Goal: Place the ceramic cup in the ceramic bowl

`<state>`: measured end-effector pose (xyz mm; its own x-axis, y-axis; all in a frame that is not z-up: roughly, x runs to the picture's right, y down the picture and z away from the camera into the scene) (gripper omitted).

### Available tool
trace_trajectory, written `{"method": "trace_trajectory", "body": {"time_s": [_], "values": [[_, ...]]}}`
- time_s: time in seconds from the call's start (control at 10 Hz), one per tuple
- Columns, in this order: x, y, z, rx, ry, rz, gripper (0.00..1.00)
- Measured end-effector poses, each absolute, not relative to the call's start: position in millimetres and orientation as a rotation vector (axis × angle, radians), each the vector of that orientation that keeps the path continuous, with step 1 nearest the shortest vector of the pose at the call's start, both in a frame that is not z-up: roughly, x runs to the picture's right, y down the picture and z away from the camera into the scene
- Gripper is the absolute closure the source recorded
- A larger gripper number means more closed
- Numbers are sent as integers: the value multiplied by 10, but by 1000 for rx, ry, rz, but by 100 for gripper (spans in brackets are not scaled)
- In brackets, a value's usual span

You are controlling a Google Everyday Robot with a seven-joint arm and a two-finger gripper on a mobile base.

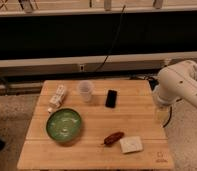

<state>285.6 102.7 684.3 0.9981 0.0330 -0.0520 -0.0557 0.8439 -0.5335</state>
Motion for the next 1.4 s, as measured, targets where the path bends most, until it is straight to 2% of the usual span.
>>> {"method": "trace_trajectory", "body": {"time_s": [0.3, 0.6, 1.1, 1.4], "values": [[2842, 997, 6852, -555, 40, 39, 20], [2563, 637, 7032, -493, 16, -31, 20], [2339, 351, 7114, -421, -7, -110, 20], [1946, 41, 7286, -363, -49, -190, 20]]}}
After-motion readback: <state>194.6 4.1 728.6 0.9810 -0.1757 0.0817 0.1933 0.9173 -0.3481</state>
